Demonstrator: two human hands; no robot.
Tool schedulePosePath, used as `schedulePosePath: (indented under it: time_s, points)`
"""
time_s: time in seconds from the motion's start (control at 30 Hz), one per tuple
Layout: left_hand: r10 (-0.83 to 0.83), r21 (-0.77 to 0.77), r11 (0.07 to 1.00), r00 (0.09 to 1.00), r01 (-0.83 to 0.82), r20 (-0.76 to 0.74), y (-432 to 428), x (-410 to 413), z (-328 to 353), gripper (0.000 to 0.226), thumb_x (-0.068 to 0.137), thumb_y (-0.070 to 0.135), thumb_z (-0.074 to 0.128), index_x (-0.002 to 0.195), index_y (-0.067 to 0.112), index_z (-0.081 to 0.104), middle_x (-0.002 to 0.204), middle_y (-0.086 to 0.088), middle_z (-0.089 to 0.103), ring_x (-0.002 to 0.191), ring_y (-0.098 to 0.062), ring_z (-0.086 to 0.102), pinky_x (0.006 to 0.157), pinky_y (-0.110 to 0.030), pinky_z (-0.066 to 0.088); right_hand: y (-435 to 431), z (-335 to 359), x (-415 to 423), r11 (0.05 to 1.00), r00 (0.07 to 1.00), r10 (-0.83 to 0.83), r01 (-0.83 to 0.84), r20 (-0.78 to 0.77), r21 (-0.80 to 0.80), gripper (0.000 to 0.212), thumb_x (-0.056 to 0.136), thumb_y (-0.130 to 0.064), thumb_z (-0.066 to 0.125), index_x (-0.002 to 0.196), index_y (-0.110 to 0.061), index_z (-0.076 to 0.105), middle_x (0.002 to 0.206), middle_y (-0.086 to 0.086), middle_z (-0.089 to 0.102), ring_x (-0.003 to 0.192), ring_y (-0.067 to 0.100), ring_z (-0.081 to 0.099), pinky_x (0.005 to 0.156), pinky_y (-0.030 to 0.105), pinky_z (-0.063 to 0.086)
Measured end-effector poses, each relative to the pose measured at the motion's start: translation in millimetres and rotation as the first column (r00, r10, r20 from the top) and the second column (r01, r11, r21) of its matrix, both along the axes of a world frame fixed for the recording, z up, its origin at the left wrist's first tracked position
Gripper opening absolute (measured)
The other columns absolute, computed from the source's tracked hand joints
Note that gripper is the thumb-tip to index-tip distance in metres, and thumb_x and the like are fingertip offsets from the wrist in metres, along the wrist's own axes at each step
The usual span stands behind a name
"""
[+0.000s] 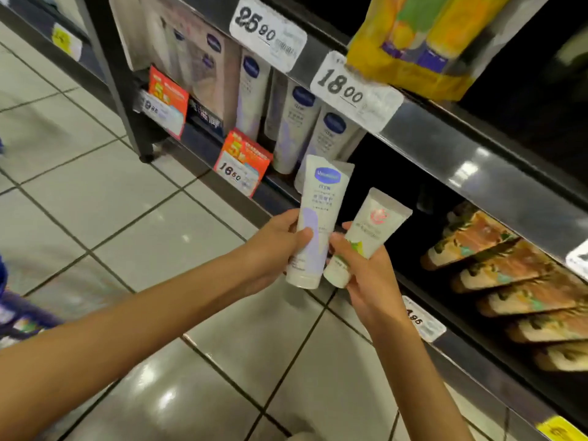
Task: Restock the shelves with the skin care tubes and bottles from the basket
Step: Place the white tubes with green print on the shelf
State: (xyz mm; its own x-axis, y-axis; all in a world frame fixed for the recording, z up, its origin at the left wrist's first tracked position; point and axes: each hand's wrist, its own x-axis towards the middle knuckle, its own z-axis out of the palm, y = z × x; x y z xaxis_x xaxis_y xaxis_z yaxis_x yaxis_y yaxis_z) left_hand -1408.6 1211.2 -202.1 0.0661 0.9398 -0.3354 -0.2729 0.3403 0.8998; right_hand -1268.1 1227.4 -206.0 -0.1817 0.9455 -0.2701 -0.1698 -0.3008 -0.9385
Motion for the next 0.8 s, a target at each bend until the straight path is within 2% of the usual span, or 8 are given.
schedulePosePath:
  time_s: [0.07,0.13,0.3,0.47,0.53,0.63,0.7,0.8]
  points:
    - [0.008,0.047,0.999,1.000,-0.007,-0.030,2.4,3.7,-3.6,0.032,0.096,0.003,0.039,0.126,0.010,0.050,0.120,-0.008,0.061,0.105,-0.017,0.060,0.086,-0.023,0.051,4.7,-2.8,3.1,0.999,1.000,0.023,-0.024,0.014,0.026,0.022,0.073,-0.014,0.066,0.092,-0.013,0.055,0.085,0.006,0.064,0.079,0.015,0.066,0.073,0.031,0.056]
    - [0.027,0.071,0.997,0.997,-0.023,-0.066,5.8,9.4,-7.9,0.030,0.095,0.003,0.042,0.122,0.008,0.053,0.109,-0.007,0.063,0.091,-0.011,0.062,0.070,-0.011,0.052,7.6,-7.0,7.8,0.998,0.999,0.040,-0.041,0.026,0.038,0.029,0.068,-0.017,0.068,0.095,-0.012,0.058,0.090,0.004,0.070,0.084,0.017,0.069,0.072,0.030,0.056]
    - [0.127,0.075,0.990,0.989,-0.122,-0.069,16.6,26.2,-13.2,0.026,0.093,0.003,0.048,0.118,0.004,0.055,0.095,-0.006,0.062,0.074,-0.007,0.060,0.056,-0.010,0.048,15.4,-11.0,20.2,0.997,0.996,0.062,-0.065,0.060,0.047,0.043,0.074,-0.013,0.067,0.116,-0.013,0.059,0.108,0.004,0.071,0.098,0.018,0.068,0.075,0.024,0.056]
    - [0.153,0.142,0.980,0.985,-0.141,-0.079,33.1,33.2,-2.6,0.029,0.091,0.002,0.050,0.120,0.007,0.056,0.099,-0.003,0.063,0.083,-0.007,0.061,0.064,-0.009,0.051,36.5,-7.5,25.3,0.997,0.999,-0.023,0.021,0.027,0.075,0.041,0.069,-0.014,0.072,0.108,-0.014,0.062,0.099,0.001,0.073,0.093,0.015,0.069,0.071,0.020,0.054]
    - [0.179,0.140,0.977,0.971,-0.158,-0.156,38.8,32.3,-1.3,0.031,0.091,0.003,0.052,0.121,0.008,0.056,0.108,-0.004,0.063,0.093,-0.008,0.059,0.071,-0.007,0.049,46.1,-10.5,23.6,0.990,0.992,-0.118,0.115,0.035,0.082,0.040,0.070,-0.010,0.075,0.108,-0.015,0.062,0.096,-0.002,0.073,0.093,0.012,0.069,0.070,0.018,0.054]
    - [0.261,0.122,0.964,0.937,-0.238,-0.233,38.5,25.3,-7.1,0.028,0.090,0.004,0.051,0.117,0.009,0.058,0.102,-0.002,0.061,0.088,-0.004,0.056,0.069,0.001,0.042,62.4,-15.1,18.0,0.968,0.976,-0.218,0.214,0.016,0.134,0.029,0.074,-0.004,0.073,0.095,-0.023,0.065,0.086,-0.012,0.074,0.086,0.003,0.069,0.069,0.015,0.052]
    - [0.276,0.093,0.961,0.925,-0.261,-0.263,33.5,19.1,-13.0,0.026,0.091,0.005,0.051,0.115,0.011,0.060,0.098,0.000,0.061,0.084,-0.001,0.055,0.068,0.001,0.042,72.7,-17.1,13.4,0.959,0.969,-0.247,0.241,0.019,0.149,0.031,0.073,-0.006,0.074,0.092,-0.028,0.064,0.086,-0.014,0.073,0.087,0.002,0.068,0.072,0.017,0.053]
    - [0.282,0.029,0.958,0.924,-0.284,-0.259,26.8,10.5,-21.3,0.024,0.092,0.007,0.051,0.112,0.013,0.061,0.104,-0.002,0.062,0.093,-0.006,0.056,0.079,-0.008,0.043,83.1,-24.5,7.0,0.959,0.968,-0.247,0.240,0.034,0.149,0.035,0.071,-0.007,0.076,0.097,-0.027,0.064,0.096,-0.009,0.072,0.097,0.008,0.067,0.085,0.028,0.053]
